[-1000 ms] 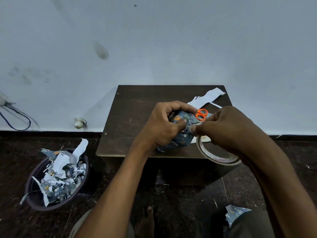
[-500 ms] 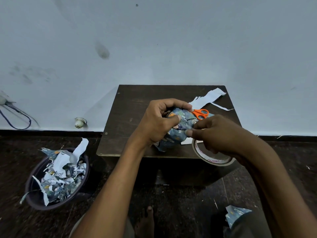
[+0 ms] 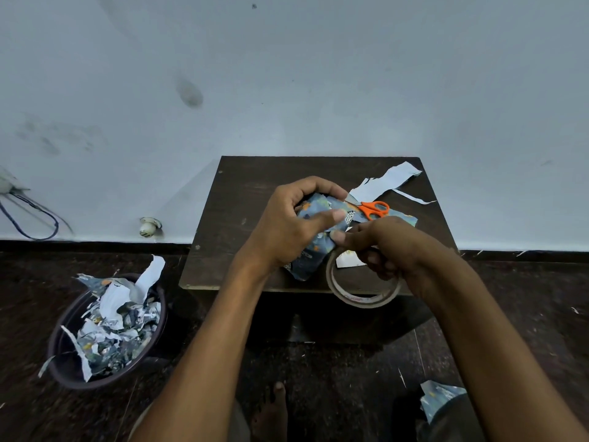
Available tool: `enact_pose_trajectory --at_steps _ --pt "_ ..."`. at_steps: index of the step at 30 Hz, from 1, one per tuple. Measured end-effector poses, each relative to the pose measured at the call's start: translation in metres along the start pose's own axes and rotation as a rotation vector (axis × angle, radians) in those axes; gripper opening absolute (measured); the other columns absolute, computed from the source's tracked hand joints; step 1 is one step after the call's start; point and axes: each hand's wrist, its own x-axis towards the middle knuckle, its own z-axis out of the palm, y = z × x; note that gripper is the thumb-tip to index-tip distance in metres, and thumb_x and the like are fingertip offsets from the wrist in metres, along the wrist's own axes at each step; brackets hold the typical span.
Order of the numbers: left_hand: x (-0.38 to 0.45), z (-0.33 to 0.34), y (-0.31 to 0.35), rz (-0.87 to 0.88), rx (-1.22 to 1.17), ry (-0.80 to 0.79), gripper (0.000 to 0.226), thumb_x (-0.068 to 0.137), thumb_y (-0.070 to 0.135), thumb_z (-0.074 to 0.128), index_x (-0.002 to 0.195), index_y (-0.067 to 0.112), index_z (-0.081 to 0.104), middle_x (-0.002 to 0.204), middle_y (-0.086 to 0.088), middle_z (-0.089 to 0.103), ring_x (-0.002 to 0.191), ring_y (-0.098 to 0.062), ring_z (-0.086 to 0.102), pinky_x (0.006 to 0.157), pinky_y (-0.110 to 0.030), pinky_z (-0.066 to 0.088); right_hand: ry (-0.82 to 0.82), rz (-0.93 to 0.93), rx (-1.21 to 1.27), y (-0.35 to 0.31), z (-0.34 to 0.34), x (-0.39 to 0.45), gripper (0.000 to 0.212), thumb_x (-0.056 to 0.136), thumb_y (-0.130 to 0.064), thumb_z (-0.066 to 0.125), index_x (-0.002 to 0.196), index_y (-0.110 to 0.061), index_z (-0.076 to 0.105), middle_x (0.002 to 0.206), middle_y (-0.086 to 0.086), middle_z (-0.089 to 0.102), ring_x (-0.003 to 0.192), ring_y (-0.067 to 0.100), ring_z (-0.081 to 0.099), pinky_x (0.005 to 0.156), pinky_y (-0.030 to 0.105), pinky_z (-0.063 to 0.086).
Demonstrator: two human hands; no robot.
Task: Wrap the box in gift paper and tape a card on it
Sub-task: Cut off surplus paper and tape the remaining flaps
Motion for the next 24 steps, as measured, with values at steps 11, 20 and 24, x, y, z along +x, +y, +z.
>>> enact_pose_trajectory --at_steps 11,20,24 --pt "0.003 -0.008 0.001 -0.144 -0.165 0.134 0.026 0.081 0.002 0.067 0.106 0.005 0.075 0.107 -0.011 0.076 0.095 -0.023 0.073 0.077 -0.03 0.057 -0.071 -0.2 0.159 0.013 0.002 0.011 0.023 0.097 -0.032 0.063 0.082 -0.015 0.061 0.061 0.004 0.056 0.052 0.014 0.039 0.048 0.022 0.032" --pt "0.003 -0.006 -0.001 -0.059 -0.078 0.364 0.022 0.085 -0.006 0.072 0.091 0.014 0.079 0.107 -0.003 0.077 0.101 -0.016 0.073 0.081 -0.027 0.058 0.313 -0.468 -0.408 0.007 0.016 0.005 0.027 0.096 -0.035 0.065 0.074 -0.022 0.074 0.052 -0.006 0.062 0.056 0.016 0.06 0.064 0.036 0.051" --pt "0.005 -0.004 -0.005 -0.005 -0.004 0.464 0.018 0.081 0.003 0.076 0.084 0.02 0.08 0.107 -0.003 0.076 0.1 -0.015 0.073 0.084 -0.031 0.059 0.356 -0.497 -0.432 0.011 0.02 0.008 0.029 0.098 -0.039 0.062 0.072 -0.027 0.068 0.056 -0.01 0.062 0.06 0.017 0.061 0.069 0.041 0.053"
